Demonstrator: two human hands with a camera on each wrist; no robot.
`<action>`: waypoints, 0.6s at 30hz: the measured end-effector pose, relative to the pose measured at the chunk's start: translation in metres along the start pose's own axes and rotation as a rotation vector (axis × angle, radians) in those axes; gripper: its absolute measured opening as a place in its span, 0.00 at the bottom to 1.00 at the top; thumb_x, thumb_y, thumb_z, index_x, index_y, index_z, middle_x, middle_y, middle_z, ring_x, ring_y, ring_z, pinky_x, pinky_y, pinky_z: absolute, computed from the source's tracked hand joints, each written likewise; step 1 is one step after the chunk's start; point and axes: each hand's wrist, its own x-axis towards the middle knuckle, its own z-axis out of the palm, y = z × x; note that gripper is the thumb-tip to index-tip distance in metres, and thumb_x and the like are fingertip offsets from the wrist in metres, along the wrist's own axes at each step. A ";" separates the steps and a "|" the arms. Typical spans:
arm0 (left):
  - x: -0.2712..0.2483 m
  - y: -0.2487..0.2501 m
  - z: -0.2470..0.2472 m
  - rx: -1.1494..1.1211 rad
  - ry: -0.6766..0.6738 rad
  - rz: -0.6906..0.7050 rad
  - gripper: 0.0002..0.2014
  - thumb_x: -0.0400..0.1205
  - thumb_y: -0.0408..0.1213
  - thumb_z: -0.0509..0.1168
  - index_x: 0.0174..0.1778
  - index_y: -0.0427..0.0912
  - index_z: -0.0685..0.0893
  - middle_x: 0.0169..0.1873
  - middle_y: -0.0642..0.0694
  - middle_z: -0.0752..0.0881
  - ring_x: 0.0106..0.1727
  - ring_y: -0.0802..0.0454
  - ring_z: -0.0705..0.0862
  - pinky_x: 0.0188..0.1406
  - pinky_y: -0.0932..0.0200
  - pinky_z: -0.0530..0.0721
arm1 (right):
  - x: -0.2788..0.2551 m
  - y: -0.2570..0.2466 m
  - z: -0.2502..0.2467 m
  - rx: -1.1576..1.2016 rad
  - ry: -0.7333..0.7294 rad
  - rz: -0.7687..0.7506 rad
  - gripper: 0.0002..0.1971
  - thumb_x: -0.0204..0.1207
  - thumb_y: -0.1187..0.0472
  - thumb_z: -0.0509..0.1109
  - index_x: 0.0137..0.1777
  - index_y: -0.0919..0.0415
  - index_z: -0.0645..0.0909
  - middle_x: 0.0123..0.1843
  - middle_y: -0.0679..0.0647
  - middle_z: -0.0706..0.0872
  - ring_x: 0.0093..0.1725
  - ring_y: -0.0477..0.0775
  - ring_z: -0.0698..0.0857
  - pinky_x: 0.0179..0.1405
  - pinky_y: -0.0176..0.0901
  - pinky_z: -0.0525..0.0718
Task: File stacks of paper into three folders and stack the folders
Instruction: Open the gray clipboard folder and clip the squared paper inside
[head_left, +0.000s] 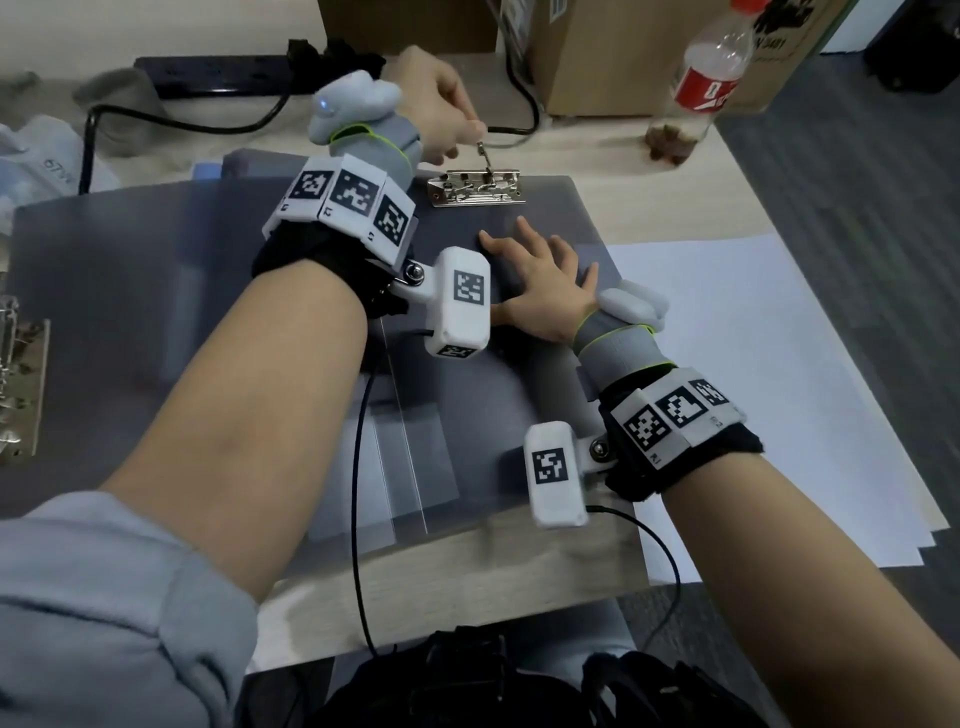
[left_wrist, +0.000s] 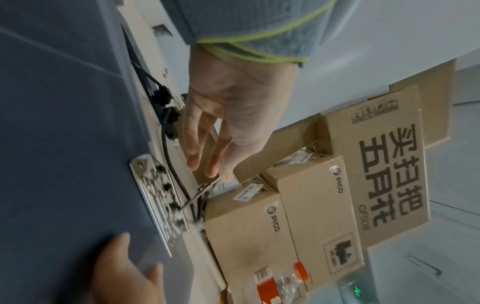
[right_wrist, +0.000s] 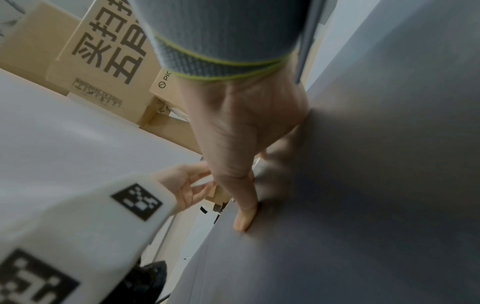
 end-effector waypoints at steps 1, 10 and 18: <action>0.000 0.005 0.004 -0.001 -0.004 0.052 0.11 0.77 0.38 0.71 0.29 0.48 0.80 0.28 0.50 0.82 0.29 0.58 0.81 0.25 0.68 0.81 | 0.000 0.000 0.000 -0.004 0.001 -0.002 0.40 0.69 0.47 0.73 0.78 0.33 0.58 0.86 0.42 0.45 0.85 0.56 0.41 0.79 0.70 0.35; -0.011 0.024 0.025 0.310 -0.386 0.025 0.22 0.87 0.54 0.47 0.69 0.52 0.78 0.64 0.45 0.81 0.64 0.46 0.77 0.60 0.58 0.71 | 0.001 0.006 0.000 -0.022 -0.016 -0.027 0.38 0.73 0.46 0.71 0.79 0.31 0.55 0.86 0.42 0.43 0.84 0.57 0.39 0.78 0.70 0.34; -0.024 0.023 0.023 0.082 -0.331 -0.056 0.23 0.86 0.56 0.51 0.74 0.51 0.74 0.72 0.47 0.78 0.74 0.46 0.74 0.73 0.56 0.68 | -0.001 0.004 -0.004 -0.073 -0.042 -0.020 0.39 0.74 0.44 0.69 0.80 0.32 0.52 0.86 0.44 0.41 0.84 0.57 0.39 0.79 0.70 0.35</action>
